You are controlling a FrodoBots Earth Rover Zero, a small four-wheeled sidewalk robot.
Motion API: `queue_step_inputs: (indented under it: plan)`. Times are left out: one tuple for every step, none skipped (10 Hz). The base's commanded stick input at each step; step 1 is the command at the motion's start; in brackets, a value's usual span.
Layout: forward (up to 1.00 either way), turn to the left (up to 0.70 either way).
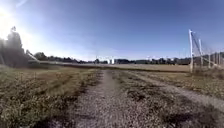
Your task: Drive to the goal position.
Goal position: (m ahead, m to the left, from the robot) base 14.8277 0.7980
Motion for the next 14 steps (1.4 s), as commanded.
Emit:
queue_step_inputs:
  plan:
    - [0.50,0.00]
    - [0.50,0.00]
    - [0.50,0.00]
    - [0.50,0.00]
    - [0.50,0.00]
    - [0.50,0.00]
    - [0.50,0.00]
    - [0.50,0.00]
    - [0.50,0.00]
    - [0.50,0.00]
    - [0.50,0.00]
    - [0.50,0.00]
    - [0.50,0.00]
    - [0.50,0.00]
